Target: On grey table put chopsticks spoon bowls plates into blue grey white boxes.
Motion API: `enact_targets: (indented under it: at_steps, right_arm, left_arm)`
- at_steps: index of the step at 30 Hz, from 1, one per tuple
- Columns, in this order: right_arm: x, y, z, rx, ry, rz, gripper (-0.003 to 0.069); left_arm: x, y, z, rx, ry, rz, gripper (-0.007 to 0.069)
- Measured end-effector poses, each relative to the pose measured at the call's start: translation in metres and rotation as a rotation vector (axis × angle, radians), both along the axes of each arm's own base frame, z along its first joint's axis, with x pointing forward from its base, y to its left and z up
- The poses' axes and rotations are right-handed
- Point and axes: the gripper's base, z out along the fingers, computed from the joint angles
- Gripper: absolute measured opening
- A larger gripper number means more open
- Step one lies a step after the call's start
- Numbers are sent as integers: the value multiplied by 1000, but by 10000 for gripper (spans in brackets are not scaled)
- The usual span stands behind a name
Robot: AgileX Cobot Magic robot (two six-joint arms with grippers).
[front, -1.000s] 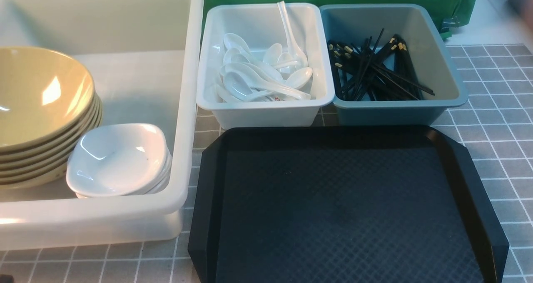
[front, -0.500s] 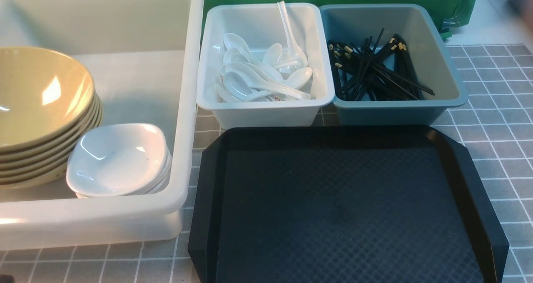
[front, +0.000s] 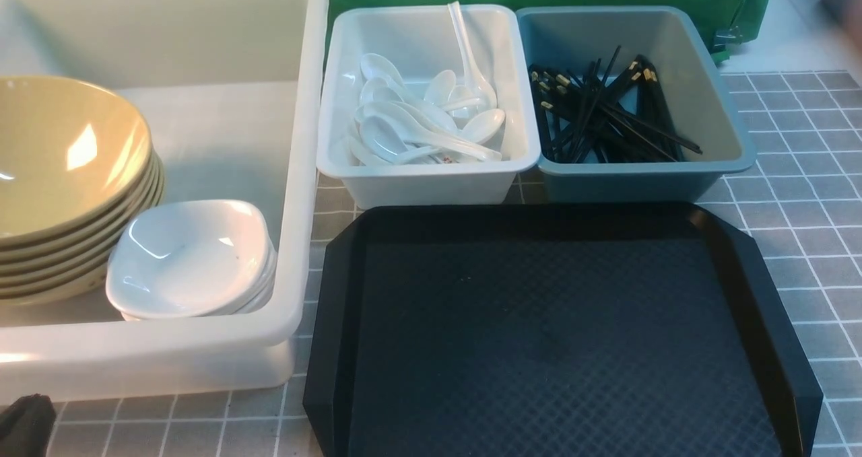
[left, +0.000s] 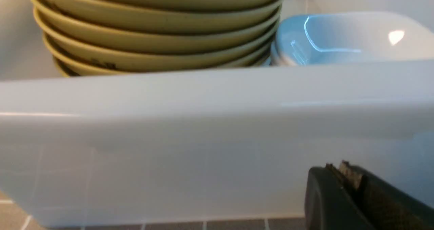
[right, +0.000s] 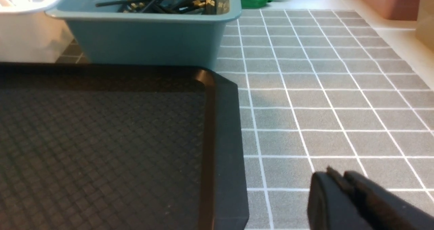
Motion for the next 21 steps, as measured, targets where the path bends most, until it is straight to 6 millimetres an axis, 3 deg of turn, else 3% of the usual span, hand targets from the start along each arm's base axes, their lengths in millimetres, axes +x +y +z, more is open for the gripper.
enact_targets:
  at_steps: [21]
  right_arm:
    - [0, 0, 0, 0, 0, 0, 97]
  left_arm:
    - [0, -1, 0, 20, -1, -18, -11]
